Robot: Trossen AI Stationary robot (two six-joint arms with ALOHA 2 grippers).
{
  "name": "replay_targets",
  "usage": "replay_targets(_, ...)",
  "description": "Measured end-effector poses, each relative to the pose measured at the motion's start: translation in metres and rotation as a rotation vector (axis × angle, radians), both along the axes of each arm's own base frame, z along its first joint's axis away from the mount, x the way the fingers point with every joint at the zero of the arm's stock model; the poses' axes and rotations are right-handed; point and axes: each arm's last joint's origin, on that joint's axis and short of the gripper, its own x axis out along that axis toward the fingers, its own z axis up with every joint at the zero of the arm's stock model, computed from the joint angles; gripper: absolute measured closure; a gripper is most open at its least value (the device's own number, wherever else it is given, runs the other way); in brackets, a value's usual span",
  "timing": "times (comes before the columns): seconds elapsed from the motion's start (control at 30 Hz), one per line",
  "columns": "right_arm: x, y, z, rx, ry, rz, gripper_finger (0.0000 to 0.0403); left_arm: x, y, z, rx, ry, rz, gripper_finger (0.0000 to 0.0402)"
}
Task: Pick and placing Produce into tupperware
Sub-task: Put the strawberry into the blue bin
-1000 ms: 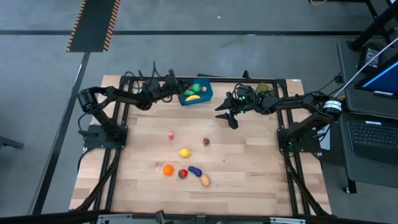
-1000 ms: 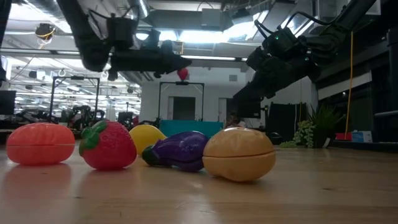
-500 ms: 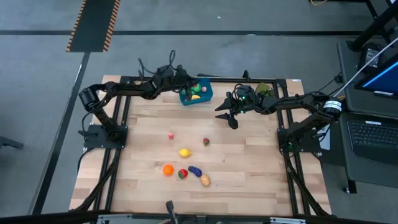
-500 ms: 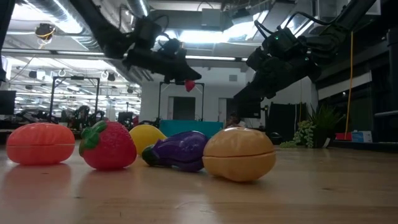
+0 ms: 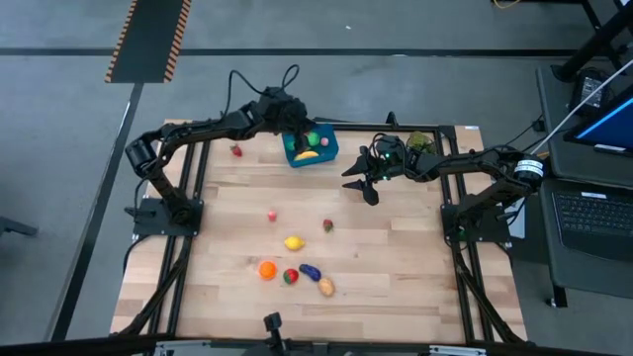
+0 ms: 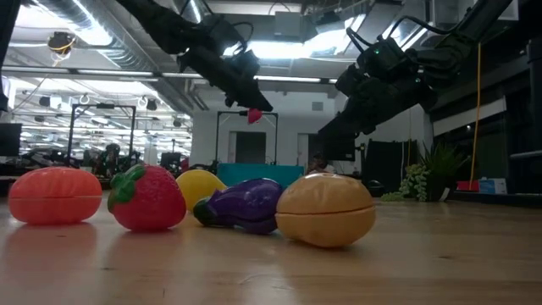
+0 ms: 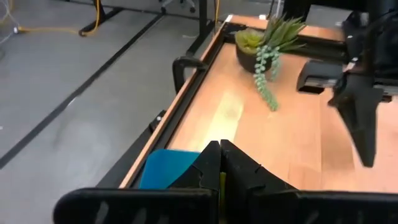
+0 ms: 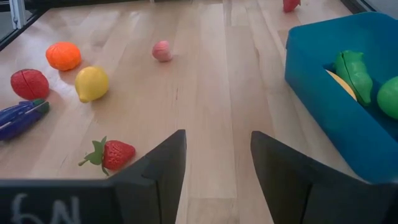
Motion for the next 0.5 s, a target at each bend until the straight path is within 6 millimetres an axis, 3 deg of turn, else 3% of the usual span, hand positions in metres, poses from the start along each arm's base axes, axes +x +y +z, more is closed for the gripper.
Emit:
replay_targets(0.2, 0.000, 0.000, 0.000, 0.000, 0.000, 0.000, 0.0220, -0.001, 0.002, -0.008, -0.033, 0.045, 0.007, 0.0401)
replay_targets(0.5, 0.000, 0.000, 0.000, 0.002, 0.002, 0.000, 0.0220, 0.018, 0.016, -0.060, -0.116, 0.166, 0.005, 0.0401)
